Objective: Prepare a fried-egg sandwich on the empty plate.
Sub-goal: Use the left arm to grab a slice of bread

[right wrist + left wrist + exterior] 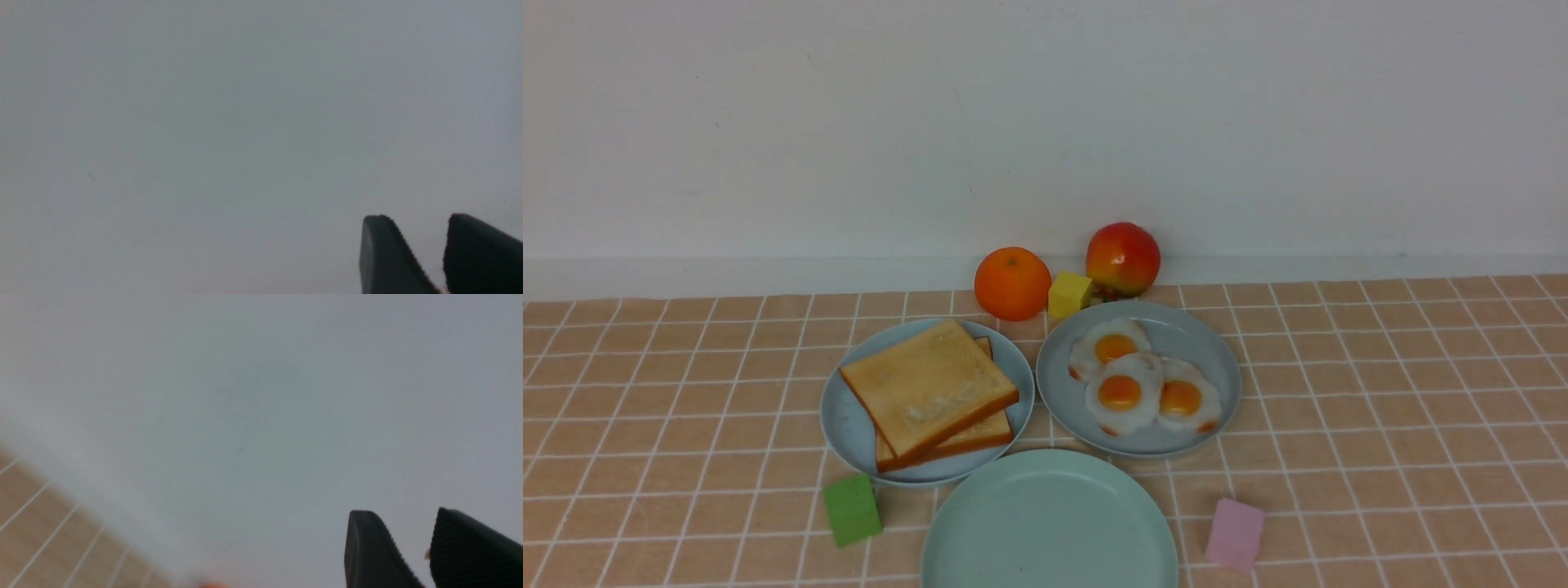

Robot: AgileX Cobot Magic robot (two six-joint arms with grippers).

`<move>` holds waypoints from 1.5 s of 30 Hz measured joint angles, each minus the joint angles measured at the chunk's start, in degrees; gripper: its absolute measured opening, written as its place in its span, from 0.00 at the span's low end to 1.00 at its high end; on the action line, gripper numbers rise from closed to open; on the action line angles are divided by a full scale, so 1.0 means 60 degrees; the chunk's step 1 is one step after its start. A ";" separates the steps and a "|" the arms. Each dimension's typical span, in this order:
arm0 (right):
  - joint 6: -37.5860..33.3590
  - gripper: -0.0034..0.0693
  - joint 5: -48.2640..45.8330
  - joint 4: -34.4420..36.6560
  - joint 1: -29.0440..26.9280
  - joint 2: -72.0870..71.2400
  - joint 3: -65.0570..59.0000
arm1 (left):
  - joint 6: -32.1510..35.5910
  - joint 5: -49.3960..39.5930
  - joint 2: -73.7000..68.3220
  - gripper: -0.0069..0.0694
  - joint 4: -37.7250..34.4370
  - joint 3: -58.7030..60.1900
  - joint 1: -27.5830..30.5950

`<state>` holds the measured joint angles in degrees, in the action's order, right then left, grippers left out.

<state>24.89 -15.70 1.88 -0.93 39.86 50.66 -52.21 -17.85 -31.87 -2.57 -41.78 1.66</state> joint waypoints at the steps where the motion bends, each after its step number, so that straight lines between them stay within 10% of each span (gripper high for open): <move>1: -0.0022 0.38 -0.0621 -0.0223 0.0000 0.0480 0.0385 | 0.0000 -0.0634 -0.0400 0.40 0.0052 -0.0366 0.0000; 10: -0.0120 0.38 -0.1986 -0.1210 0.0241 0.2740 0.0784 | 0.0520 -0.1880 -0.3479 0.40 0.0941 -0.0736 0.0000; 18: -0.1065 0.38 -0.4123 0.0046 0.1817 0.4404 0.0562 | 0.1232 -0.1260 -0.5503 0.40 -0.0569 -0.0760 0.0000; 33: -0.4811 0.38 -0.4747 0.2856 0.3578 0.6140 0.0530 | 1.0639 -0.2370 -1.1050 0.46 -0.8266 -0.3051 -0.0040; 45: -0.4885 0.38 -0.4933 0.2909 0.3590 0.6140 0.0530 | 0.9727 -0.1695 -1.2851 0.71 -0.6437 -0.4204 -0.1257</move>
<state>-4.42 -45.30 19.33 20.61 76.70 53.84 6.15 -28.02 -108.98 -41.19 -67.00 -5.89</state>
